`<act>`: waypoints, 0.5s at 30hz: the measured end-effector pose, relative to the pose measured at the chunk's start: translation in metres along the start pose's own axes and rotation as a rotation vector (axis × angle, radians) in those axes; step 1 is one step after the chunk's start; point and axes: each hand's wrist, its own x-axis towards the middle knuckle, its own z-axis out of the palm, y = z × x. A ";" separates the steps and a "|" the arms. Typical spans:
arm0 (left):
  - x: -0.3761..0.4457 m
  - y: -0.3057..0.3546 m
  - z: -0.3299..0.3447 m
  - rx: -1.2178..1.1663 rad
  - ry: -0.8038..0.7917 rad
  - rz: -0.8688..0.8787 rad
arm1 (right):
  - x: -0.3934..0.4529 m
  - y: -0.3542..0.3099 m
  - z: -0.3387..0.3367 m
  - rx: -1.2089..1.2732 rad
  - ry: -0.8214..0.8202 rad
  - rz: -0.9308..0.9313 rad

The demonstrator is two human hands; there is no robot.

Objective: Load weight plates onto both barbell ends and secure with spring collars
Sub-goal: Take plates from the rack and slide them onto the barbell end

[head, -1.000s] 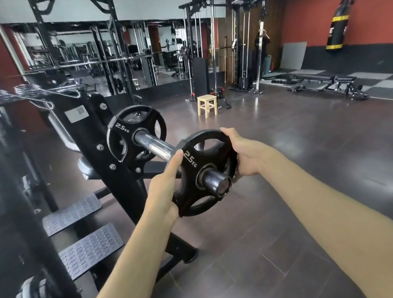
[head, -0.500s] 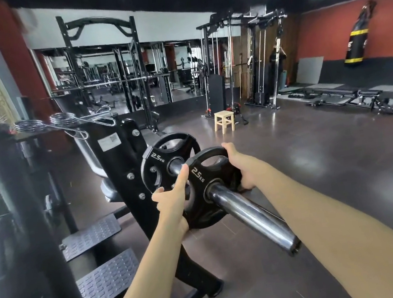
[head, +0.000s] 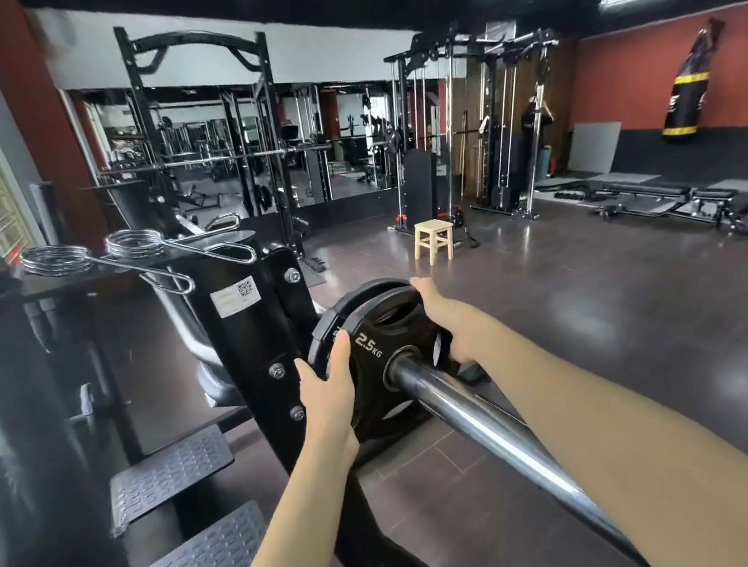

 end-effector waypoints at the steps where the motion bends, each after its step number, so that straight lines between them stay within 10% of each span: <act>1: 0.005 -0.001 -0.001 -0.025 0.000 0.015 | -0.017 -0.007 0.005 0.009 0.005 -0.021; 15: 0.017 0.007 -0.005 0.107 0.007 0.021 | -0.067 -0.020 0.019 -0.003 0.142 -0.120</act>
